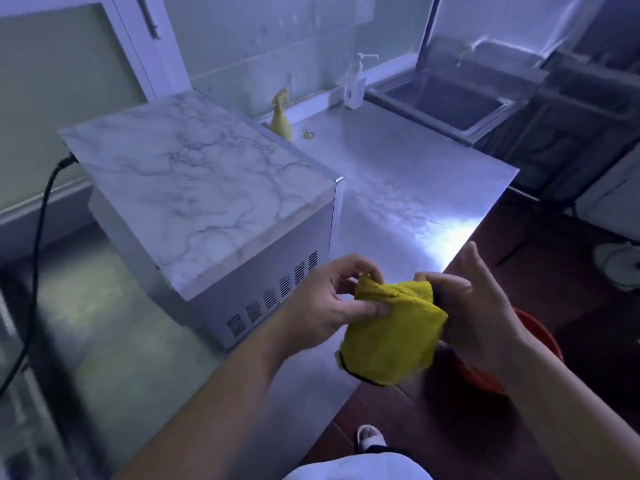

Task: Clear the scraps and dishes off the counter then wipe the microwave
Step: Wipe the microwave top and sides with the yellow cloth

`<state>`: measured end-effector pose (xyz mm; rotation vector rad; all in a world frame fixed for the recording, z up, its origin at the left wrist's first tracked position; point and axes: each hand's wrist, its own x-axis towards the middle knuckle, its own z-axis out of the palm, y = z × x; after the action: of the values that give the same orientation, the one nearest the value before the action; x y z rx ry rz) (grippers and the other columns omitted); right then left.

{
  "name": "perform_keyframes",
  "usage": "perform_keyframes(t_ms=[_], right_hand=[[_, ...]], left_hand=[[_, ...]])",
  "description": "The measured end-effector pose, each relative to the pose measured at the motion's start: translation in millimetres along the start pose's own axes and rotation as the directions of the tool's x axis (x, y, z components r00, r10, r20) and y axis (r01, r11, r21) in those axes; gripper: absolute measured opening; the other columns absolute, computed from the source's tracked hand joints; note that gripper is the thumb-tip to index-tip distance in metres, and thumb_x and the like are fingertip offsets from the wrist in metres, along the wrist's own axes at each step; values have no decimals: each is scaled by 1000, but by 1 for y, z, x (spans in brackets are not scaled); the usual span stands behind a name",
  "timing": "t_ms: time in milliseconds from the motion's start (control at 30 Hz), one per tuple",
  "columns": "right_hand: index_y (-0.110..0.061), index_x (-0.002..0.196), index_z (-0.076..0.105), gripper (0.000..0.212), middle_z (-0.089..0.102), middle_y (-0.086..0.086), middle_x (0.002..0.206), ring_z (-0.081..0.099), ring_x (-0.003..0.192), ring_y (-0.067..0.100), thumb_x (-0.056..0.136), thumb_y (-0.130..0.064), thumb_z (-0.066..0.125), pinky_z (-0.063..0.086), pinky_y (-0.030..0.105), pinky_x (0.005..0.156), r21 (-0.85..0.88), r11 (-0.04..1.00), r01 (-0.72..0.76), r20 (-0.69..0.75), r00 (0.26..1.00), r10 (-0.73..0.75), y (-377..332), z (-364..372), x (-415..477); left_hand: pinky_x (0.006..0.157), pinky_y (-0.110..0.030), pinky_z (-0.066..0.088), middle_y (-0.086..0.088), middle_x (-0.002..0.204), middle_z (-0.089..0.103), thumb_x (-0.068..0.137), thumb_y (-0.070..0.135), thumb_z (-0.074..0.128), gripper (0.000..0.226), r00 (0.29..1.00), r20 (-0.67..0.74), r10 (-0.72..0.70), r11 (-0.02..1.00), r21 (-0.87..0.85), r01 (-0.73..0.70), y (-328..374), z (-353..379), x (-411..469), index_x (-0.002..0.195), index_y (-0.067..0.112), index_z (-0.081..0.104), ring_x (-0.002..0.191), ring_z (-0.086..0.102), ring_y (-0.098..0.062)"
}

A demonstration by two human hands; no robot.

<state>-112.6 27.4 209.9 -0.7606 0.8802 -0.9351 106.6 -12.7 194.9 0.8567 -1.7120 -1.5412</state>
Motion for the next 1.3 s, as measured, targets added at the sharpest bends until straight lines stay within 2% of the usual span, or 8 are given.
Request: perform_keyframes(t_ms=[333, 500, 633, 733, 833, 900, 1000, 1300], right_hand=[[-11, 124, 71, 62, 63, 19, 134, 63, 122, 35, 74, -46, 82, 54, 48, 99, 231, 972, -43, 59, 998, 30, 35, 10, 18], [-5, 110, 77, 40, 71, 17, 121, 71, 108, 33, 90, -37, 65, 61, 41, 78, 393, 911, -123, -73, 984, 164, 41, 7, 52], [-5, 132, 59, 44, 71, 22, 117, 71, 107, 34, 97, -30, 59, 55, 50, 90, 433, 901, 8, -259, 959, 116, 38, -3, 88], [-30, 138, 56, 43, 73, 3, 115, 71, 90, 34, 95, -25, 58, 57, 53, 84, 72, 936, 344, -377, 878, -294, 26, 8, 121], [-37, 146, 48, 57, 50, -6, 151, 57, 125, 31, 92, -21, 59, 43, 51, 104, -432, 691, 580, -217, 677, -703, 23, 26, 156], [-38, 144, 49, 65, 32, -4, 161, 22, 152, 31, 83, -26, 69, 20, 59, 118, -807, 304, 506, 17, 535, -845, 30, 27, 184], [-33, 147, 47, 69, 23, 5, 164, 15, 154, 33, 83, -44, 66, 18, 68, 113, -877, 26, 480, 251, 504, -826, 47, 26, 214], [-29, 159, 18, 77, 13, 12, 166, 8, 155, 30, 90, -37, 51, 7, 58, 122, -635, 515, 575, -306, 425, -852, 112, 56, 263]], left_hand=[[63, -26, 53, -6, 95, 65, 76, 20, 82, 54, 969, -242, -41, 996, 63, 57, 36, 1, 35, 121, 38, 56, 77, 66, -12], [88, -40, 58, -1, 116, 59, 87, 19, 75, 50, 915, -391, -97, 921, 313, 231, 39, -32, 54, 129, 35, 54, 103, 64, -20], [94, -24, 40, 7, 135, 54, 93, 30, 65, 39, 889, -457, 25, 663, 673, 328, 39, -90, 73, 131, 31, 58, 120, 52, -11], [116, -33, 25, -4, 156, 39, 100, 36, 51, 50, 837, -548, -8, 355, 781, 514, 22, -134, 81, 148, 24, 43, 143, 33, -23], [121, -38, 13, -2, 164, 24, 101, 50, 36, 55, 747, -660, -79, 183, 727, 661, 4, -154, 80, 154, 34, 31, 150, 20, -24], [121, -41, 15, -2, 163, 28, 98, 57, 29, 59, 753, -657, -26, 202, 735, 648, -5, -157, 78, 152, 36, 34, 149, 22, -22], [121, -43, 18, -2, 160, 34, 87, 62, 24, 70, 767, -641, 28, 205, 754, 624, -9, -156, 77, 149, 36, 40, 148, 26, -21], [120, -47, 23, 0, 155, 42, 84, 64, 24, 67, 765, -635, 105, 193, 768, 611, -18, -162, 79, 143, 38, 44, 146, 31, -21]])
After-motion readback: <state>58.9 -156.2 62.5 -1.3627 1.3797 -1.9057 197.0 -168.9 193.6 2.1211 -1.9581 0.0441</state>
